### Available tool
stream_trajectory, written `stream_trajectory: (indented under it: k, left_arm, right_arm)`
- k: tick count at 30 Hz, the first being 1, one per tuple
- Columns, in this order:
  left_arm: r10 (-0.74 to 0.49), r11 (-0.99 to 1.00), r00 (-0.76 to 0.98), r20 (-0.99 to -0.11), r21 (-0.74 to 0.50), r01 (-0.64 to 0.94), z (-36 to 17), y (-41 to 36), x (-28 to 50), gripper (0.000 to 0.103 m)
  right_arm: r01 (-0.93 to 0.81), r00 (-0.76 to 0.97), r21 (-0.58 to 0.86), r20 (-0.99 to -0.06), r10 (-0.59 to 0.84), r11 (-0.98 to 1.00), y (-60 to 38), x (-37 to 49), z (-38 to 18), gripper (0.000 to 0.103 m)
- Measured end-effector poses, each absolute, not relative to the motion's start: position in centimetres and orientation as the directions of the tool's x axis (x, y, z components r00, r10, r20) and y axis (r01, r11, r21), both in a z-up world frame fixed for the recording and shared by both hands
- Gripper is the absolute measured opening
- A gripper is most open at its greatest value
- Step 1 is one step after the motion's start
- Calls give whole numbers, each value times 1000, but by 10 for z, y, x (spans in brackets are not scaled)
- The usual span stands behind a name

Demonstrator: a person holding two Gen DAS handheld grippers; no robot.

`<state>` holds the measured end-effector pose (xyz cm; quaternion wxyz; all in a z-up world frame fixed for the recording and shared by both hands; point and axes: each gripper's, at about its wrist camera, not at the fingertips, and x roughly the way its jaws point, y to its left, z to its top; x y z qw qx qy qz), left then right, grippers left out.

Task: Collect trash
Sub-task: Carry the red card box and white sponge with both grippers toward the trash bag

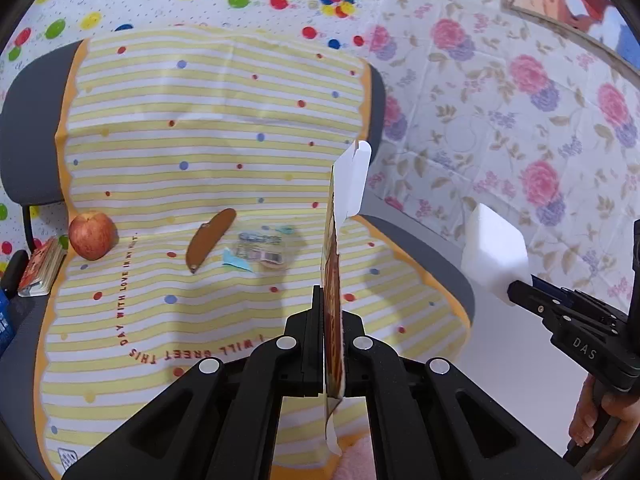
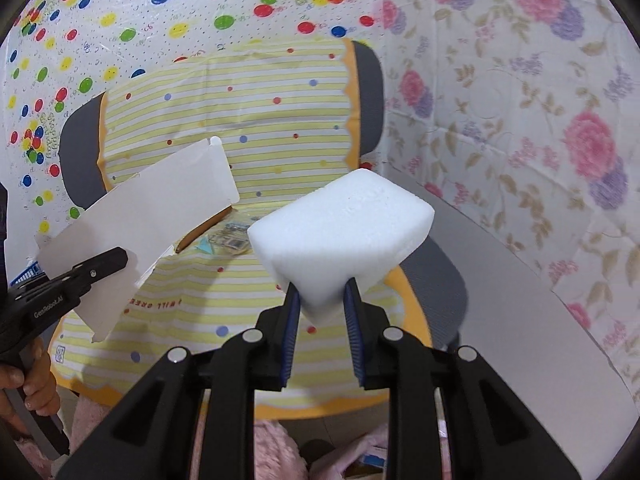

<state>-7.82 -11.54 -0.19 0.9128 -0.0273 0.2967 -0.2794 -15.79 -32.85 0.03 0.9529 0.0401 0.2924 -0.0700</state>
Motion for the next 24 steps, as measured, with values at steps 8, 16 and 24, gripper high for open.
stream_trajectory:
  k: [8,16,24]
  left_arm:
    - [-610,775,611,-505,-218,593,-6,-142,-129,0]
    - [-693,662,462,-554,-235,712,-38,-188,-171,0]
    - [-728,552,297,-618,-271,788,-76,-235,-195,0]
  right_arm:
    - [252,823,41,-534,-192,967,-349,-225,-1,23]
    - [317,777,56,-588,-226,947,-352,-280,-31,24]
    - [438,693,51,-654,-302,897,-364,-328,-78,25]
